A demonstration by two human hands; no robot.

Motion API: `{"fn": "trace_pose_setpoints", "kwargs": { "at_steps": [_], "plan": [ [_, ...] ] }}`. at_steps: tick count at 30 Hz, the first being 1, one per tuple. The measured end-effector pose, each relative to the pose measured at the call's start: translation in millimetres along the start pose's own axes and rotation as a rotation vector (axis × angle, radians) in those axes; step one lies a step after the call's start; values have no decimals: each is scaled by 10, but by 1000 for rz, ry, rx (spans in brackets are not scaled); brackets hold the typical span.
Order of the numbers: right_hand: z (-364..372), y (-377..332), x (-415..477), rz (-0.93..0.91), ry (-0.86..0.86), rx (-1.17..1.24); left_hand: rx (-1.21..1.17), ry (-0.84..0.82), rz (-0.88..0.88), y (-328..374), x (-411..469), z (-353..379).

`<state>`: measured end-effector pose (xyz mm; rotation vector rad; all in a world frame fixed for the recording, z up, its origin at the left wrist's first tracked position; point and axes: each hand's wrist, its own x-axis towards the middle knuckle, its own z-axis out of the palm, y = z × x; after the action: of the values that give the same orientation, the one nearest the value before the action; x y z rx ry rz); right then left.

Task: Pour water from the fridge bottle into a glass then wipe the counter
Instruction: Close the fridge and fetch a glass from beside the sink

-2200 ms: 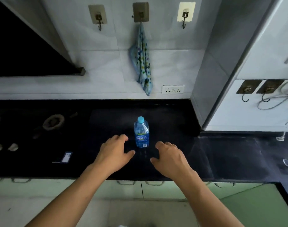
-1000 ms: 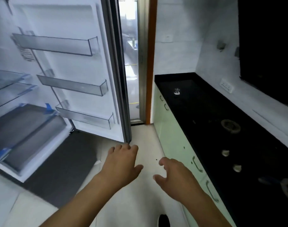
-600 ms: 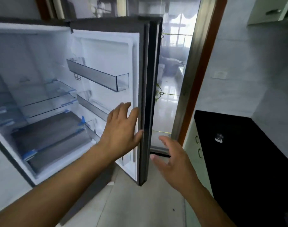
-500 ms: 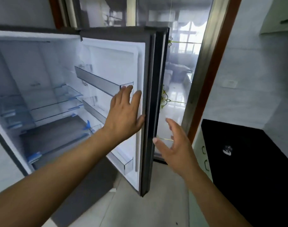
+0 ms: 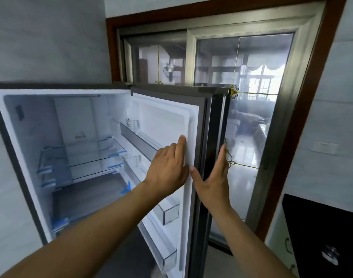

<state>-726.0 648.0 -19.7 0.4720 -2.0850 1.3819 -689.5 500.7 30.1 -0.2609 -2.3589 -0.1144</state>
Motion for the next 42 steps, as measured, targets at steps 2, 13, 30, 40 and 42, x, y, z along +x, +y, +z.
{"fn": "trace_pose_setpoints", "kwargs": {
  "at_steps": [2, 13, 30, 40, 42],
  "plan": [
    [67, -82, -97, -48, 28, 8, -21, 5, -24, -81, -61, -63],
    [961, -828, -956, -286, -51, 72, -186, 95, -170, -1130, -973, -821],
    [3352, -2063, -1074, -622, -317, -9, -271, 198, -391, -3429, -1611, -1520],
    [4321, -2068, -527, -679, -353, -231, -56, 236, -365, -4424, -1542, -1447],
    [4501, -1991, -480, -731, -387, -275, -2, 260, -359, -4569, -1555, -1390]
  ]
}}
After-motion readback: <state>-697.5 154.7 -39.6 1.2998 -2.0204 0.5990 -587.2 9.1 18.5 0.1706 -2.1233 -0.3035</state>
